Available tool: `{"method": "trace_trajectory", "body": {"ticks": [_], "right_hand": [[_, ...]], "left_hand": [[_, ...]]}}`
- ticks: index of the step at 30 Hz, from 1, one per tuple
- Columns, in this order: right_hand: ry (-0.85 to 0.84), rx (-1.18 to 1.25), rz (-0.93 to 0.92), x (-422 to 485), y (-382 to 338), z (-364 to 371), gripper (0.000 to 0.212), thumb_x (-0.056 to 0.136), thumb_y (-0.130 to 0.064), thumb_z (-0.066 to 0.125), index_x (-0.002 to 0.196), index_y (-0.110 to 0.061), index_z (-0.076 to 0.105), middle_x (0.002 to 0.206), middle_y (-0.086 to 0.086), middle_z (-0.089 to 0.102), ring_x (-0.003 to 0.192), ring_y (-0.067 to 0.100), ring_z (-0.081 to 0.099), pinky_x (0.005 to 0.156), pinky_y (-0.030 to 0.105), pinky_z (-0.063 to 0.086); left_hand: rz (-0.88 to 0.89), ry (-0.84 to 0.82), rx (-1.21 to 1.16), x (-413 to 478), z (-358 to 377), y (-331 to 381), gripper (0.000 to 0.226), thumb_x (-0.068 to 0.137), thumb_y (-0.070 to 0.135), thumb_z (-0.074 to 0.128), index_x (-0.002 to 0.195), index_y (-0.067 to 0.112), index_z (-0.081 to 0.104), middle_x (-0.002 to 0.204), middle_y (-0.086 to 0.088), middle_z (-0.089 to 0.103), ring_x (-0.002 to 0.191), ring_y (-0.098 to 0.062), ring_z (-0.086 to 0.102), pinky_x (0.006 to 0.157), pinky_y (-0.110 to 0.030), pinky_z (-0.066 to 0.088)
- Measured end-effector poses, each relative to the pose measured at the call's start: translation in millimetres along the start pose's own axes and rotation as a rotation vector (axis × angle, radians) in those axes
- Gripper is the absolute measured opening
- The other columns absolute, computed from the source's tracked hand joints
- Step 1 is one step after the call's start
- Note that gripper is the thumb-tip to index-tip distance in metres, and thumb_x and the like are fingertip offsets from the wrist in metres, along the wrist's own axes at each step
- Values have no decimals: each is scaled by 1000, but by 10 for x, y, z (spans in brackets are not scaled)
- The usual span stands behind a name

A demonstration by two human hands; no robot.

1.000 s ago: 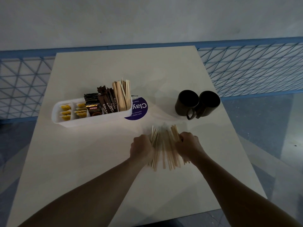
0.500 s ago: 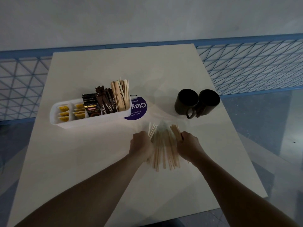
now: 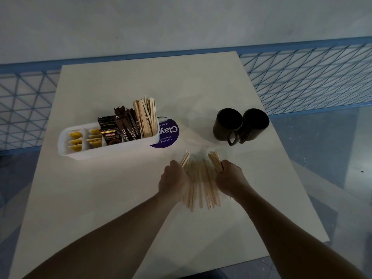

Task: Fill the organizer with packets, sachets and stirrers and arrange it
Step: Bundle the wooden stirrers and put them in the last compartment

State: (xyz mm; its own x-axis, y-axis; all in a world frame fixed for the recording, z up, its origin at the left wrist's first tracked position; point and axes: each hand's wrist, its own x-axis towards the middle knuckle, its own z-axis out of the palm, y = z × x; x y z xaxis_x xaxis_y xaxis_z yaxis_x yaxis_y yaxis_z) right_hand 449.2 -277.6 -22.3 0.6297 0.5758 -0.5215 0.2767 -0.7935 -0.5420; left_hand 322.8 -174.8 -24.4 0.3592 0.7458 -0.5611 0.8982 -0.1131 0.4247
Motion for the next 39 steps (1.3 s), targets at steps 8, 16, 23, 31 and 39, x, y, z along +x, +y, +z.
{"method": "trace_trajectory", "body": {"ticks": [8, 16, 23, 31, 39], "right_hand": [[-2, -19, -5, -10, -11, -4, 18, 90, -5, 44, 101, -8, 57, 91, 6, 56, 78, 23, 57, 53, 27, 43], [-23, -5, -3, -24, -32, -26, 17, 90, -5, 45, 102, -8, 56, 91, 6, 55, 75, 21, 55, 52, 26, 41], [-29, -46, -28, -4, -103, -32, 15, 95, -9, 45, 106, -11, 54, 95, 6, 56, 76, 19, 55, 55, 26, 40], [-68, 121, -91, 93, -563, -20, 19, 100, -15, 43, 109, -15, 60, 98, 9, 64, 80, 22, 62, 67, 34, 50], [-108, 312, -161, 128, -1191, 29, 20, 102, -9, 40, 105, -10, 60, 88, 7, 59, 72, 18, 55, 60, 29, 46]], "left_hand": [[47, 69, 106, -74, 36, 20, 22, 95, 17, 57, 112, 5, 62, 103, -10, 68, 92, -26, 68, 70, -29, 52], [52, 21, 31, -79, -48, 11, 24, 91, 14, 59, 112, 4, 63, 97, -8, 67, 91, -27, 67, 65, -27, 49], [71, -29, -99, -22, -257, 38, 27, 97, 19, 55, 120, 7, 48, 107, -8, 60, 82, -19, 57, 56, -22, 42], [30, -126, -329, 77, -573, 102, 28, 99, 27, 46, 117, 7, 55, 97, -7, 59, 83, -20, 58, 63, -31, 46], [64, -114, -542, 152, -1010, 115, 21, 102, 23, 43, 106, 10, 59, 87, -5, 57, 72, -14, 50, 58, -26, 37]]}}
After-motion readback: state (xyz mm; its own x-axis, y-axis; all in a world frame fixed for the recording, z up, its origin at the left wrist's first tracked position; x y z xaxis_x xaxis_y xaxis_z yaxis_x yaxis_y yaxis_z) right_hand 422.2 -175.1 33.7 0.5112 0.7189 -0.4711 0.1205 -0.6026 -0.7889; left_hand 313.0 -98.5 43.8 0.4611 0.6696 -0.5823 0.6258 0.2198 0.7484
